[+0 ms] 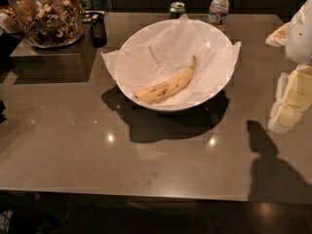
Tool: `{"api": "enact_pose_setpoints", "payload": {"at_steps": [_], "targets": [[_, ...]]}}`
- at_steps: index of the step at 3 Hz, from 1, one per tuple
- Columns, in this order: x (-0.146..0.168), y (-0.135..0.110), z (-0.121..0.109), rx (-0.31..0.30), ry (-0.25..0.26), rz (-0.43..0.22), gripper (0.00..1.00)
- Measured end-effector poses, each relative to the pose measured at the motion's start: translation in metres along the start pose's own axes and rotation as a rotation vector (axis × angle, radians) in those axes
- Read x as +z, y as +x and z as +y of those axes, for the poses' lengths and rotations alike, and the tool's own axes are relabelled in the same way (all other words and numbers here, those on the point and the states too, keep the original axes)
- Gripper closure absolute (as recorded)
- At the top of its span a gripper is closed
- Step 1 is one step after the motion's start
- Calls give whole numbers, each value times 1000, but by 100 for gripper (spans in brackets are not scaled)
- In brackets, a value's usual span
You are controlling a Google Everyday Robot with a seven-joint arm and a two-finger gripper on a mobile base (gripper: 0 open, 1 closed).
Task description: Pick banana from white bowl
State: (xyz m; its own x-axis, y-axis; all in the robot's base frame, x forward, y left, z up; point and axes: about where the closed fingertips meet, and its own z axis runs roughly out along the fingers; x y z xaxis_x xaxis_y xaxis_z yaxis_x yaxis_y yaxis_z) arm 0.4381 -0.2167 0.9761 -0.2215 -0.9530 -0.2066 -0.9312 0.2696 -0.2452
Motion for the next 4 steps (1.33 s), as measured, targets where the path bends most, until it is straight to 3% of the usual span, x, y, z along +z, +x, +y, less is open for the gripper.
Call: {"api": "enact_pose_setpoints", "payload": {"at_steps": [2, 3, 4], "targets": [[-3, -6, -6, -19, 14, -18, 0], [-1, -35, -21, -144, 5, -40, 0], [8, -80, -38, -330, -33, -85, 0]]}}
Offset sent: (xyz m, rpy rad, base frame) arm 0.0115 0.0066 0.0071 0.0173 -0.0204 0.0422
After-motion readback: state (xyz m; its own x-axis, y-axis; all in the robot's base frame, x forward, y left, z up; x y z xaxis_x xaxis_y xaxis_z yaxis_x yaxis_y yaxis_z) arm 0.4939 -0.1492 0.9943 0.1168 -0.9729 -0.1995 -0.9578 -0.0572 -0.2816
